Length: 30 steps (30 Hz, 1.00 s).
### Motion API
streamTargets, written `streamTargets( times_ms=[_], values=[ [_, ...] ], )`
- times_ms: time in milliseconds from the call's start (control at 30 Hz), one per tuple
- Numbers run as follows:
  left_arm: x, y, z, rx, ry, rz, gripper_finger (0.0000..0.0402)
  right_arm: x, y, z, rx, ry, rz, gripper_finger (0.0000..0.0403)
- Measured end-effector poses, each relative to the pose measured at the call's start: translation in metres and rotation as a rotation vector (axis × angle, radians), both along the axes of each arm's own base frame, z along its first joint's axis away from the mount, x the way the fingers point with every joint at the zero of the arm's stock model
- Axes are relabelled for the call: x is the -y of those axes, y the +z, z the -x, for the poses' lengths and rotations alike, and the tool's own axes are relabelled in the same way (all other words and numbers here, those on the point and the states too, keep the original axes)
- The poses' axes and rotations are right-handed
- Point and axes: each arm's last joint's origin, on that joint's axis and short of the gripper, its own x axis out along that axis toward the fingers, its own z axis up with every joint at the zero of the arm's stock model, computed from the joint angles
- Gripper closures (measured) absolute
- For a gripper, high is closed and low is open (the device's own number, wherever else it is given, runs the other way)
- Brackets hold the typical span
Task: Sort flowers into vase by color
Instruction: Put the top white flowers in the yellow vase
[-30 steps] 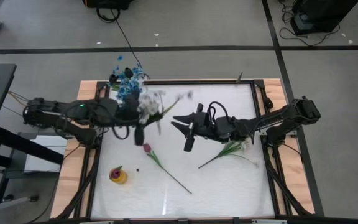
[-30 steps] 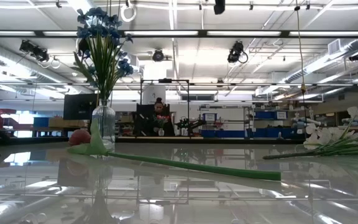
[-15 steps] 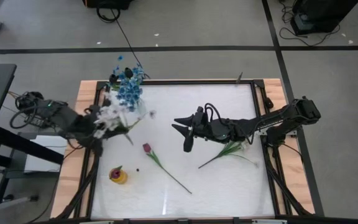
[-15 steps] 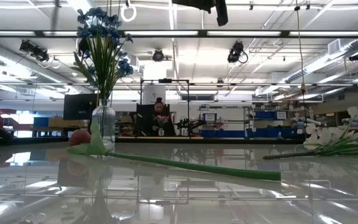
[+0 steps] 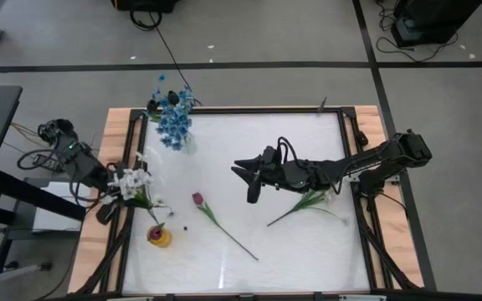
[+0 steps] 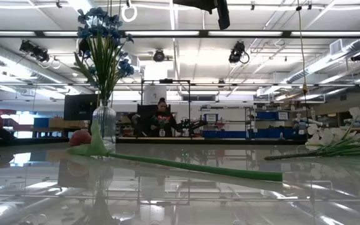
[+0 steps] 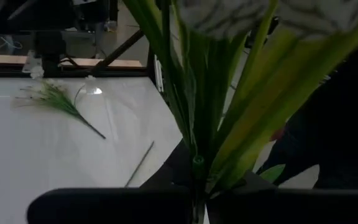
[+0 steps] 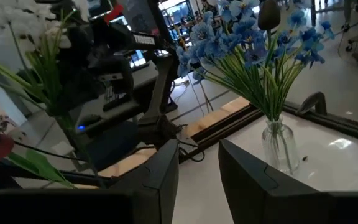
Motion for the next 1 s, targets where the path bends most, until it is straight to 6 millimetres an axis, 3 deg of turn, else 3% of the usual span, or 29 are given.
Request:
streamTargets(
  times_ms=[467,1000],
  values=[
    [0.002,0.008,0.009,0.068,-0.165,0.025,0.0385,-0.014,0.000,0.004,0.037,-0.029,-0.098,0.0279],
    [0.018,-0.036,-0.003,0.047,-0.212,-0.097,0.0385,-0.041,0.001,0.011,0.051,-0.022,-0.103,0.0279]
  ],
)
